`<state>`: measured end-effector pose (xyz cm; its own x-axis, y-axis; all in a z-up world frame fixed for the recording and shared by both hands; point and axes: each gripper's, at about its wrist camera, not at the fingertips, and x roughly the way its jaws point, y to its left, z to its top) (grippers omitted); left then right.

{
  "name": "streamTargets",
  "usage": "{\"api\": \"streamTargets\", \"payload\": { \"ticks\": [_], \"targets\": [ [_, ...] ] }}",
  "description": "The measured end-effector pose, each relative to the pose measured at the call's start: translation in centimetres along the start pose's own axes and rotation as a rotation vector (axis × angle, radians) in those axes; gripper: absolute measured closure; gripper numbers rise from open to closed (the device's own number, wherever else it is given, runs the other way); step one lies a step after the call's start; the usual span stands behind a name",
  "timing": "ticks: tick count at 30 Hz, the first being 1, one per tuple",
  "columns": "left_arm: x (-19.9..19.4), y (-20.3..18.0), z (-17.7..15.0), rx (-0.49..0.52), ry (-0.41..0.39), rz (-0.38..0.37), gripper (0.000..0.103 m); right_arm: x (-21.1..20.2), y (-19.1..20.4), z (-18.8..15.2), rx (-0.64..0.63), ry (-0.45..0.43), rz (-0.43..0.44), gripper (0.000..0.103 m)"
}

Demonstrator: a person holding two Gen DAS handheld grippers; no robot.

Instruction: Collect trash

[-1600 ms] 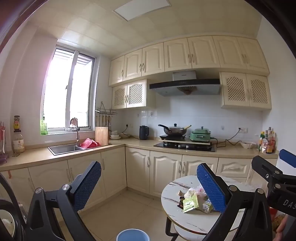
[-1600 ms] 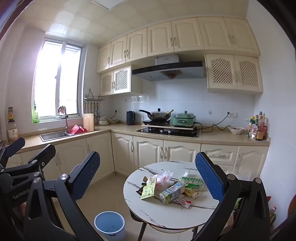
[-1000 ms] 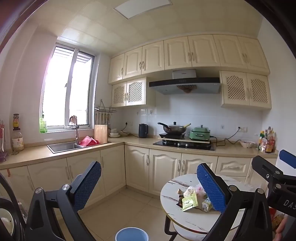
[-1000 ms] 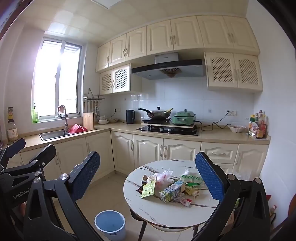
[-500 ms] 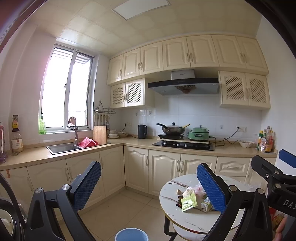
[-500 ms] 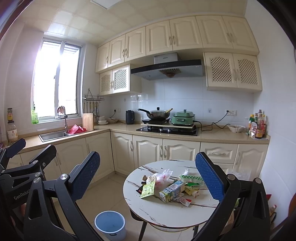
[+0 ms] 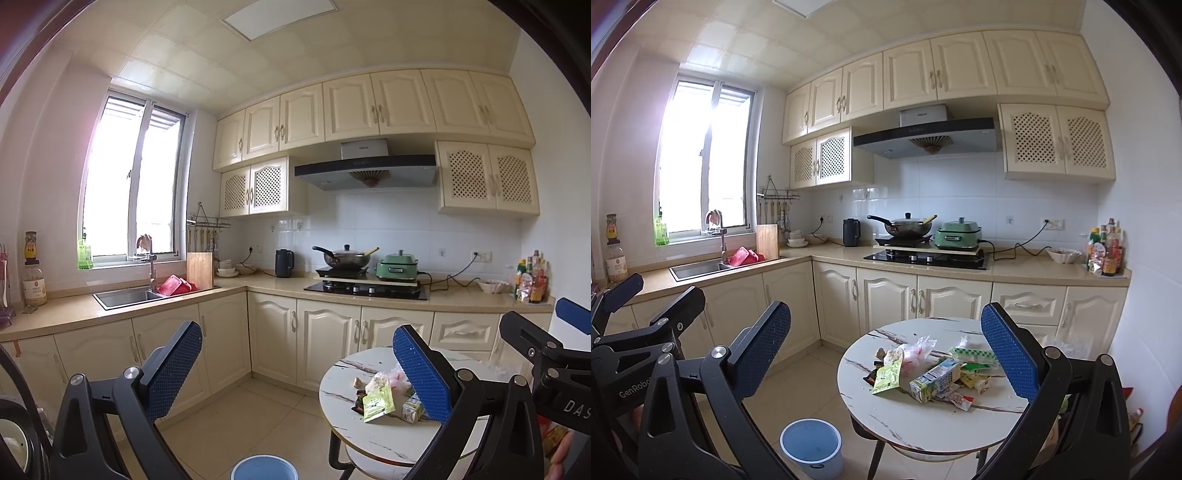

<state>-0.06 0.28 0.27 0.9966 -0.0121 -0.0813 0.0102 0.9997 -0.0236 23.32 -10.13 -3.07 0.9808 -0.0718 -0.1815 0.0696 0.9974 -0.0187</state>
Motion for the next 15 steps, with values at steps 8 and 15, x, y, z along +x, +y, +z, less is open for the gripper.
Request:
{"api": "streamTargets", "payload": {
  "ticks": [8,15],
  "targets": [
    [-0.04,0.01,0.02,0.000,-0.002,0.000,0.001,0.13,0.06,-0.01,0.000,0.002,0.000,0.000],
    [0.05,0.15,-0.04,0.005,0.001,-0.001,0.001,0.15,0.05,0.01,0.002,0.002,0.001,0.000]
  ]
}}
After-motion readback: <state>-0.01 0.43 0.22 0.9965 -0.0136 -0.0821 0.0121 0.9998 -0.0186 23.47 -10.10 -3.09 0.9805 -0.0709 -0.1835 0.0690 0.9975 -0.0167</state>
